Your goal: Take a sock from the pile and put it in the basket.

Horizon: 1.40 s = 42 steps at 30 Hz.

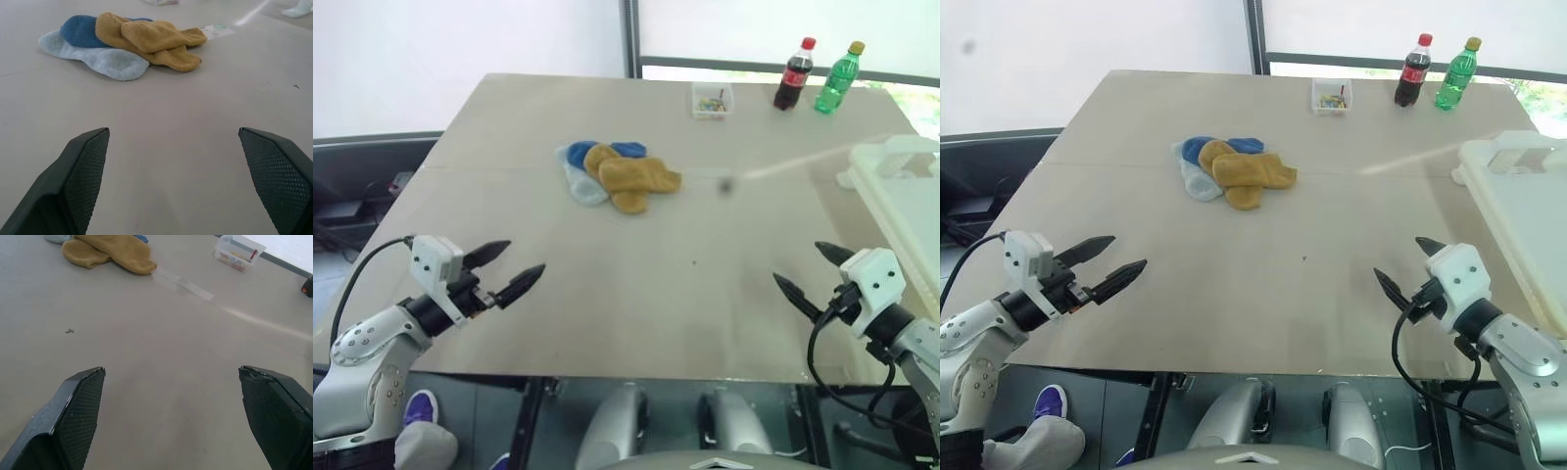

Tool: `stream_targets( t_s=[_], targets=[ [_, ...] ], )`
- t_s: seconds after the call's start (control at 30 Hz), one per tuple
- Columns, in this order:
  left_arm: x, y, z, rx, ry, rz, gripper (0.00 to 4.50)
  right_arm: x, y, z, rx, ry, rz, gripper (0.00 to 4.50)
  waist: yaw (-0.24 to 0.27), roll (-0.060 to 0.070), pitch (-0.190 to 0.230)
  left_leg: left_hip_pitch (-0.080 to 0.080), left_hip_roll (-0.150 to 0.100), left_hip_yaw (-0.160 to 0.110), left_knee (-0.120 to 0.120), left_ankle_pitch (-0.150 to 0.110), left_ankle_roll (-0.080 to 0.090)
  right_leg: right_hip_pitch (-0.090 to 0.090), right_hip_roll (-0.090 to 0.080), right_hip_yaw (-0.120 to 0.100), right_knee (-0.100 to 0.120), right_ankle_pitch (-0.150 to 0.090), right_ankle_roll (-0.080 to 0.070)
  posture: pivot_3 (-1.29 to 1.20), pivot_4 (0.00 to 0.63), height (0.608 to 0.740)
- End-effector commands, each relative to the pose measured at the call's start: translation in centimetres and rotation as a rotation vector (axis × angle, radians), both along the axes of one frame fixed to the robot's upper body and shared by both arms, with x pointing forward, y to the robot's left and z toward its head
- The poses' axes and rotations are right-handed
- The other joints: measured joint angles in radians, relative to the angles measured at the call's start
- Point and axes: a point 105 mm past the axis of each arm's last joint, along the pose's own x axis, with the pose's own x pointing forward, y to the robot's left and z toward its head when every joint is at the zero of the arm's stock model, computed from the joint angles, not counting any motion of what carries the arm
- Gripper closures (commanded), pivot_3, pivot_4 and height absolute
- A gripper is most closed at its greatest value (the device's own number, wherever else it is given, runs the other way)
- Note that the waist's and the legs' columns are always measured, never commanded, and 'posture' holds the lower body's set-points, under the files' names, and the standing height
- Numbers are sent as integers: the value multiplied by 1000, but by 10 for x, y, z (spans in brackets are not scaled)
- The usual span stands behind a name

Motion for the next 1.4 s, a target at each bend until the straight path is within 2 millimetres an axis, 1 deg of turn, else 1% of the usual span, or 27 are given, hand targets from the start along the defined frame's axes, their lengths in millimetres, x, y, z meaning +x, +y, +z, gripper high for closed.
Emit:
stream_targets(
  t_s=[0.03,0.5,0.57,0.63,0.67,0.73,0.77,0.83,0.93,0.97,1.03,1.07,1.13,1.2,1.3,1.4],
  targets=[
    [-1,-3,15,12,-48,-9,33,-1,4,13,-14,-47,17,0,0,0,0,0,0,0,0,0,0,0,0,0,0,0,0,0,150,729],
    [-5,-10,16,-15,-48,-42,33,7,13,10,-10,-52,39,0,0,0,0,0,0,0,0,0,0,0,0,0,0,0,0,0,150,729],
    [-5,-13,16,-8,-50,-55,33,14,13,9,-61,-80,8,0,-1,0,0,0,0,0,0,0,0,0,0,0,0,0,0,0,150,729],
    [-5,-18,17,-3,-51,-80,33,22,24,4,-67,-60,62,0,-3,0,0,0,0,0,0,0,0,0,0,0,0,0,0,0,150,729],
    [-5,-20,17,-2,-54,-89,33,27,31,0,-61,-38,106,0,-4,0,0,0,0,0,0,0,0,0,0,0,0,0,0,0,150,729],
    [-4,-23,15,-5,-60,-92,33,43,43,-4,-76,-44,141,0,-4,0,0,0,0,0,0,0,0,0,0,0,0,0,0,0,150,729],
    [-3,-26,15,-16,-64,-99,33,59,52,-6,-123,-75,151,0,-6,0,0,0,0,0,0,0,0,0,1,0,0,0,-1,0,150,729],
    [-2,-31,16,-27,-70,-111,33,82,66,-7,-206,-135,165,0,-6,0,0,0,0,0,1,0,0,0,2,0,0,1,-1,0,150,729],
    [1,-39,19,-50,-98,-121,33,124,102,-5,-260,-203,205,0,-16,0,0,1,0,0,1,1,0,0,3,0,0,1,-1,0,150,729],
    [2,-41,20,-58,-104,-125,33,134,111,-4,-274,-225,220,0,-17,0,0,0,0,1,1,3,-4,0,5,0,0,2,-2,0,150,729],
    [2,-42,21,-66,-108,-120,33,151,126,-2,-298,-258,229,0,-24,-1,0,0,0,0,1,4,-6,0,5,-1,1,4,1,0,150,729],
    [1,-43,22,-66,-108,-118,33,157,130,-2,-301,-266,230,0,-27,-1,0,1,0,0,1,4,-6,1,7,-1,1,4,1,0,150,729],
    [1,-44,23,-71,-117,-103,33,174,146,-1,-335,-290,228,0,-25,-1,0,0,0,0,0,4,-6,0,10,-1,1,4,2,0,150,729],
    [0,-44,25,-75,-124,-90,33,184,158,0,-360,-305,225,0,-29,-1,0,0,-1,0,0,4,-6,0,10,0,1,4,2,0,150,729],
    [-2,-44,24,-79,-132,-71,33,193,176,-1,-424,-318,240,0,-33,-1,0,0,-1,0,-1,4,-7,-1,10,0,1,4,2,0,150,729],
    [-4,-44,25,-84,-135,-59,33,196,187,-7,-471,-308,240,0,-37,-1,1,1,-1,-1,-3,4,-8,-2,11,0,2,4,2,0,150,729]
  ],
)
